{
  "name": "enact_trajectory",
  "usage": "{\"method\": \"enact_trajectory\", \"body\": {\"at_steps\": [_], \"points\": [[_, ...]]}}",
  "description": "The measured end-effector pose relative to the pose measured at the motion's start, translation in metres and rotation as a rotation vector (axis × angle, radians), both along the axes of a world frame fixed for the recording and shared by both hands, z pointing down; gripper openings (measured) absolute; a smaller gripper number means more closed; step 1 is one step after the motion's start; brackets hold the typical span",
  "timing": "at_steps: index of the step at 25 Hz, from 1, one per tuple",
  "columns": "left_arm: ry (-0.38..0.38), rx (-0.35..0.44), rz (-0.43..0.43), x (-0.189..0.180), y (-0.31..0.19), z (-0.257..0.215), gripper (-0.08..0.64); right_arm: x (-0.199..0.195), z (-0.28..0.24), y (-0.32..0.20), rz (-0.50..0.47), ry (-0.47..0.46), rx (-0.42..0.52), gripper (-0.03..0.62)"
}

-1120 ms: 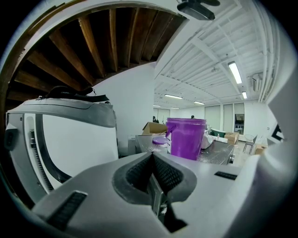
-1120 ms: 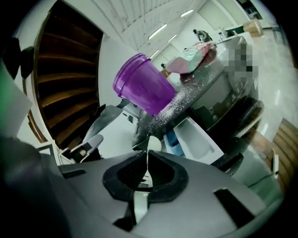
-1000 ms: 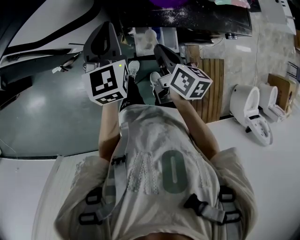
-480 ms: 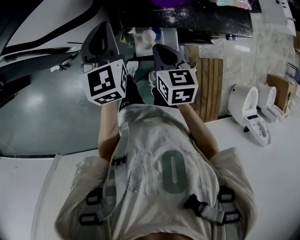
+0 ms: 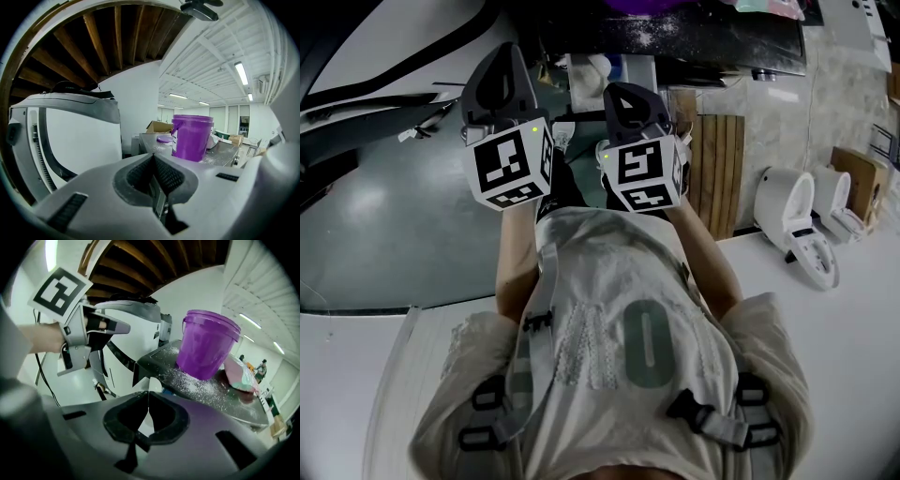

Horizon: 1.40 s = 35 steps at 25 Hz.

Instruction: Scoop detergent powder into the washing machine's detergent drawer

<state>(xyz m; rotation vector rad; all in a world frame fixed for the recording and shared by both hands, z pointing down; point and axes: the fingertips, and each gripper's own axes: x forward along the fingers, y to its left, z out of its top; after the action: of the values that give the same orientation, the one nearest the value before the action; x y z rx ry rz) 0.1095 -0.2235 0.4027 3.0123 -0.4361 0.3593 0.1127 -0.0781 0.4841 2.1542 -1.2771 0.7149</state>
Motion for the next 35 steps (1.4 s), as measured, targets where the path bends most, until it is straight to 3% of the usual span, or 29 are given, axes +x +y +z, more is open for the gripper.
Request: {"method": "enact_trajectory", "body": {"at_steps": [5, 12, 20, 28, 35], "points": [[0.003, -0.003, -0.004, 0.000, -0.002, 0.001, 0.020, -0.003, 0.006, -0.002, -0.130, 0.154, -0.143, 0.011], [0.007, -0.008, -0.007, -0.003, -0.001, 0.002, 0.020, -0.008, 0.004, -0.007, -0.394, 0.463, -0.353, 0.011], [0.005, -0.023, -0.027, -0.009, 0.001, 0.008, 0.020, -0.007, 0.014, -0.006, -0.638, 0.725, -0.527, 0.011], [0.006, -0.034, -0.045, -0.014, 0.008, 0.013, 0.020, -0.006, 0.018, -0.004, -0.723, 0.836, -0.590, 0.011], [0.009, -0.036, -0.060, -0.022, 0.015, 0.013, 0.020, -0.008, 0.018, -0.002, -0.732, 0.845, -0.580, 0.011]]}}
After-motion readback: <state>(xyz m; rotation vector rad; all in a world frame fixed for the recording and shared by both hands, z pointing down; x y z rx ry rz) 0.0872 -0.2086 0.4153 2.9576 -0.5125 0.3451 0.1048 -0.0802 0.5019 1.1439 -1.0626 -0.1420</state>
